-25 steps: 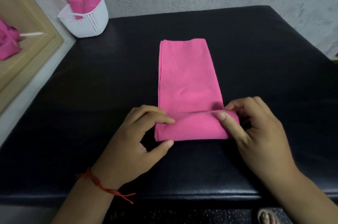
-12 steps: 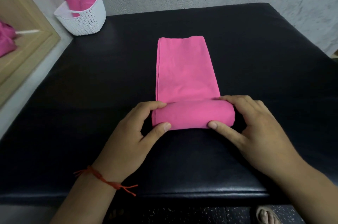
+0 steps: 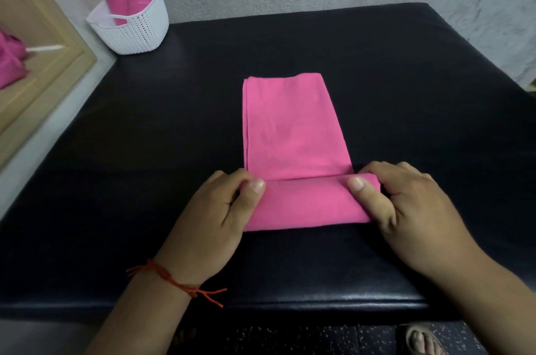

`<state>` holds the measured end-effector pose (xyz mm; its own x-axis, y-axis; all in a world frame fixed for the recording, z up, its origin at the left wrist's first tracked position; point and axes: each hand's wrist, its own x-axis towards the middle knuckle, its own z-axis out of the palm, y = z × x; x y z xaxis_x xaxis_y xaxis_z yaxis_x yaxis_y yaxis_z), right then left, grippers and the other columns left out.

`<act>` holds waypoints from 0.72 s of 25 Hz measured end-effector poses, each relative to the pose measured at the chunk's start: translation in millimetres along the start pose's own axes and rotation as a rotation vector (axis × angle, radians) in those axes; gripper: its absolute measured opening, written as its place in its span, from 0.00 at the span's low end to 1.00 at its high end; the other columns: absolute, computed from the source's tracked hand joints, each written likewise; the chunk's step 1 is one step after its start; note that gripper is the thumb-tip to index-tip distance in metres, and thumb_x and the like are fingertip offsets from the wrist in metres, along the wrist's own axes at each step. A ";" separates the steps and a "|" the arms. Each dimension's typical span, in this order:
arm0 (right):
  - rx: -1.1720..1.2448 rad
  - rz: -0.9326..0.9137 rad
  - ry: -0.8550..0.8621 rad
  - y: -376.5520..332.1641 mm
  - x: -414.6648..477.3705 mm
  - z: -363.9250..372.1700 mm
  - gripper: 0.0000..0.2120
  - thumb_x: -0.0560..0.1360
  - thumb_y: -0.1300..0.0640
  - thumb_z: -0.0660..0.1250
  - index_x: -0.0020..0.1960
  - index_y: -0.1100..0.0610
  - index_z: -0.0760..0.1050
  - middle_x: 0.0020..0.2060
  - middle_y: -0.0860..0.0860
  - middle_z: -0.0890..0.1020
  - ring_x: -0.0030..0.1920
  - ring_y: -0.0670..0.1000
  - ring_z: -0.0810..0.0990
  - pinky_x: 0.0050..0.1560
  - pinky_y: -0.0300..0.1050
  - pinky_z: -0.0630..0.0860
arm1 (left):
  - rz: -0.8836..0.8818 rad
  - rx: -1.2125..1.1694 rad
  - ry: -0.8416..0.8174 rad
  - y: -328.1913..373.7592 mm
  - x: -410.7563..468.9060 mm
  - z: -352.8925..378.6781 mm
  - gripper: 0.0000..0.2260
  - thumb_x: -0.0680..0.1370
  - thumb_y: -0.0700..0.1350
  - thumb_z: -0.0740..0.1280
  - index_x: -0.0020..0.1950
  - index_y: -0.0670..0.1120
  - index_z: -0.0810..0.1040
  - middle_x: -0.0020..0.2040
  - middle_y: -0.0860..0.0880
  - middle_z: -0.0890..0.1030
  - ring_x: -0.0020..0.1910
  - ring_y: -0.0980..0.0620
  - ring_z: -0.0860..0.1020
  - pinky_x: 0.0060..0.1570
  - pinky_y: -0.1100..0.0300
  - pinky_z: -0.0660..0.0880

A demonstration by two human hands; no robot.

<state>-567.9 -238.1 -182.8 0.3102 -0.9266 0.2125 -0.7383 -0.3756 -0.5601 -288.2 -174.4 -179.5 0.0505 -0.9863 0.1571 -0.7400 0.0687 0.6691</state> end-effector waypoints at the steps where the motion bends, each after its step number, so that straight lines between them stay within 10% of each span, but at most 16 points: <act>1: -0.007 0.005 0.003 -1.4 -0.1 -0.9 0.26 0.82 0.26 0.46 0.41 0.41 0.71 0.41 0.40 0.78 0.43 0.42 0.75 0.48 0.49 0.66 | 0.016 0.025 0.001 0.0 0.1 2.0 0.19 0.84 0.65 0.50 0.40 0.58 0.69 0.40 0.55 0.73 0.44 0.53 0.74 0.45 0.64 0.68; 9: -0.042 0.074 0.060 -9.3 2.2 2.1 0.29 0.86 0.33 0.42 0.38 0.43 0.72 0.33 0.42 0.78 0.40 0.46 0.77 0.47 0.53 0.71 | 0.411 0.103 0.090 7.6 -7.7 -0.7 0.07 0.82 0.43 0.69 0.60 0.47 0.81 0.59 0.55 0.77 0.61 0.52 0.76 0.64 0.56 0.72; 18: 0.126 -0.070 0.266 -15.8 -5.0 6.6 0.08 0.83 0.46 0.66 0.53 0.49 0.78 0.49 0.41 0.76 0.48 0.47 0.77 0.45 0.43 0.73 | 0.281 -0.044 -0.005 -5.1 -8.0 -6.8 0.21 0.72 0.46 0.81 0.63 0.52 0.81 0.63 0.58 0.78 0.67 0.51 0.77 0.69 0.60 0.71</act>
<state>-553.8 -227.5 -180.3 0.1777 -0.8765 0.4474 -0.6354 -0.4494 -0.6280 -280.3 -165.9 -179.2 -0.1558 -0.9285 0.3369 -0.6945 0.3455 0.6311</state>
